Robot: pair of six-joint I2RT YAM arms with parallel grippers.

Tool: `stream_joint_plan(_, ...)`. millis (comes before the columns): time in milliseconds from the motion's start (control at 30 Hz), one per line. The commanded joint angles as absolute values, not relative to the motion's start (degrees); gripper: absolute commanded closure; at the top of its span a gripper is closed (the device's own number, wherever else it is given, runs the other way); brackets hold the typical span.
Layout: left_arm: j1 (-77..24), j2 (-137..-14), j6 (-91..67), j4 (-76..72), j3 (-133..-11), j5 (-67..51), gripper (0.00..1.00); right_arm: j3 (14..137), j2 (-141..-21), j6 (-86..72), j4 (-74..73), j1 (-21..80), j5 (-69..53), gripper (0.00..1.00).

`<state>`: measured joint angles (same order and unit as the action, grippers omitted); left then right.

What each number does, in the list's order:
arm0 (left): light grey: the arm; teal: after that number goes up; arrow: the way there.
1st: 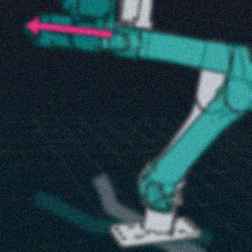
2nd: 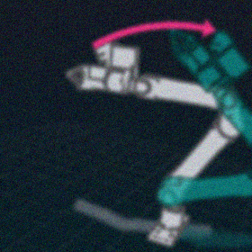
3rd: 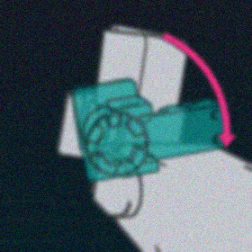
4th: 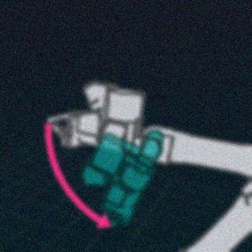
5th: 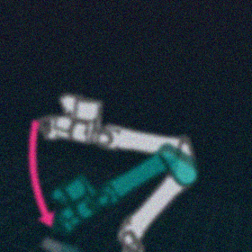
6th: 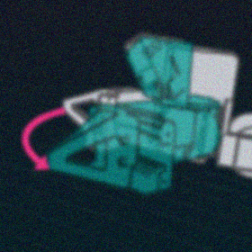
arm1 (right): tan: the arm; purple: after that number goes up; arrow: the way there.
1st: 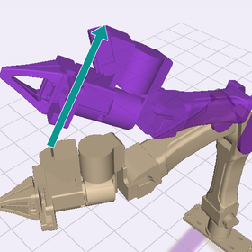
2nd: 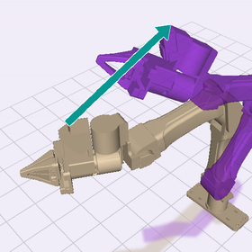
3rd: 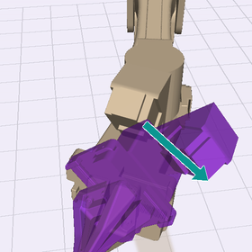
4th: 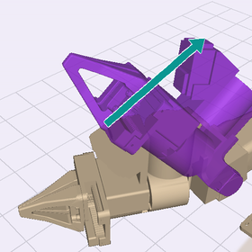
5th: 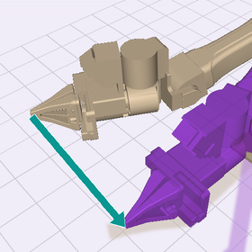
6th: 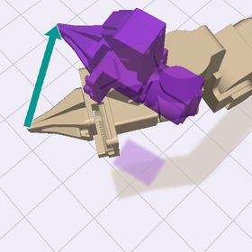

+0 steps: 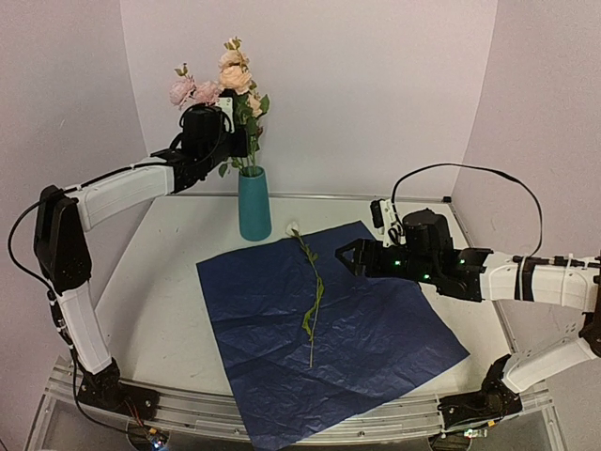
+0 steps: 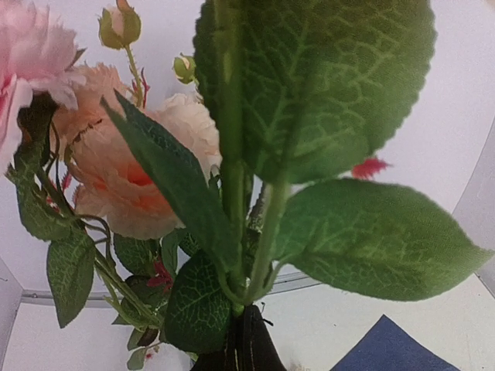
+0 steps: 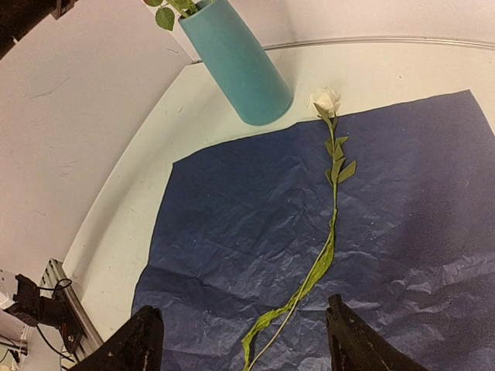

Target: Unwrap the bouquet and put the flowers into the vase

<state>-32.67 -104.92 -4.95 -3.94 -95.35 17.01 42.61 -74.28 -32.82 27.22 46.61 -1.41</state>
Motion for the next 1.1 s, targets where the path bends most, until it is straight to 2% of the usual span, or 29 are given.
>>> stream_joint_plan(0, -32.2, -106.0, -8.7, -6.2, -94.0, 17.5, 1.0, 41.7, -72.6, -32.9, 27.5, 46.8, -0.5, 0.27)
stream_joint_plan(267, -32.0, -108.1, -9.4, -6.1, -93.4, 17.2, 1.0, 41.3, -72.3, -32.8, 27.5, 46.8, -0.4, 0.27)
stream_joint_plan(467, -31.8, -108.8, -9.2, -6.1, -93.1, 17.5, 0.94, 41.3, -72.4, -32.8, 27.5, 46.8, -0.3, 0.27)
stream_joint_plan(533, -31.7, -108.8, -9.1, -6.0, -93.1, 17.4, 0.87, 41.3, -72.6, -32.8, 27.5, 46.8, -0.3, 0.27)
stream_joint_plan(667, -31.7, -107.8, -9.0, -5.1, -93.6, 16.7, 0.62, 41.9, -73.7, -33.2, 26.9, 46.8, -0.1, 0.27)
stream_joint_plan(767, -31.7, -106.5, -8.7, -4.3, -93.7, 16.7, 0.47, 43.3, -75.7, -34.3, 24.5, 46.8, 2.1, 0.27)
stream_joint_plan(833, -31.7, -105.3, -8.5, -3.6, -93.5, 16.8, 0.41, 44.1, -76.9, -35.2, 23.1, 46.8, 3.3, 0.27)
stream_joint_plan(1067, -31.7, -100.1, -9.3, -1.6, -90.4, 14.8, 0.28, 48.0, -83.0, -38.7, 18.9, 46.8, 5.1, 0.27)
